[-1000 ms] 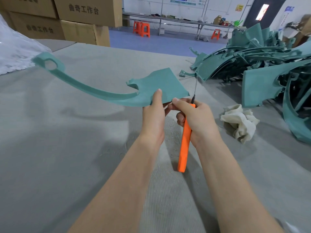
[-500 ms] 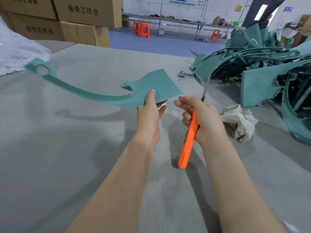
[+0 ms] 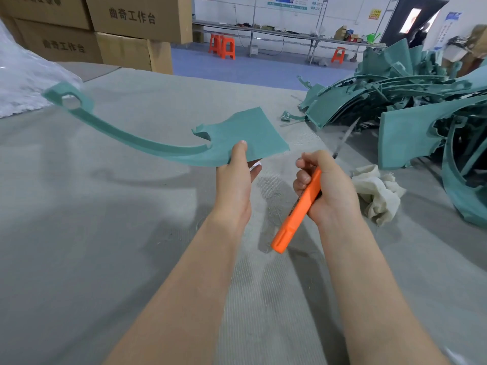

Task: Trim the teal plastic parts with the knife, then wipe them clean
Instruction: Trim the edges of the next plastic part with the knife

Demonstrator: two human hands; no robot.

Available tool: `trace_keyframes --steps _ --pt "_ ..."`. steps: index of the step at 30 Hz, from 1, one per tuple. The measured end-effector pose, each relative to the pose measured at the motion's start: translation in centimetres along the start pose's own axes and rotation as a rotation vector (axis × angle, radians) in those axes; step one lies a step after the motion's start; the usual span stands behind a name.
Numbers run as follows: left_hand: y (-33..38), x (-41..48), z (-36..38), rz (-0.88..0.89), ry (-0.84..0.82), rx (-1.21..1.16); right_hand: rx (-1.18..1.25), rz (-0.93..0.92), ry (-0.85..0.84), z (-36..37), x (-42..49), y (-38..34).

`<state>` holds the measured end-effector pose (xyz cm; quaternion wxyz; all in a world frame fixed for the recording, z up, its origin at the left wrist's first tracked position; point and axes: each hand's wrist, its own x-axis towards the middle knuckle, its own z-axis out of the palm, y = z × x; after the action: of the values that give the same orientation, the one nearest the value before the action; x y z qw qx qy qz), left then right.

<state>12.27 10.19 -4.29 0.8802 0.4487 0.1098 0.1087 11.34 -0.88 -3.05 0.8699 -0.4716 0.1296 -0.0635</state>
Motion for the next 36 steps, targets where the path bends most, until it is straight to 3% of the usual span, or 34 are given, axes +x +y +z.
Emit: trace_keyframes --steps 4,10,23,29,36 --pt "0.04 0.12 -0.02 -0.004 0.006 -0.008 -0.037 0.022 0.016 -0.3 0.14 -0.04" --pt "-0.19 0.22 -0.14 0.004 -0.024 0.023 -0.114 0.088 -0.144 0.16 -0.18 0.48" --pt "0.12 0.67 -0.5 -0.062 -0.02 -0.1 -0.092 0.037 -0.033 -0.67 0.49 -0.08" --pt "0.13 0.75 -0.59 -0.077 0.007 -0.099 -0.219 0.107 -0.131 -0.51 0.25 0.35" --pt "-0.17 0.68 -0.45 -0.022 -0.015 -0.012 -0.159 0.144 -0.175 -0.25 0.06 0.5"
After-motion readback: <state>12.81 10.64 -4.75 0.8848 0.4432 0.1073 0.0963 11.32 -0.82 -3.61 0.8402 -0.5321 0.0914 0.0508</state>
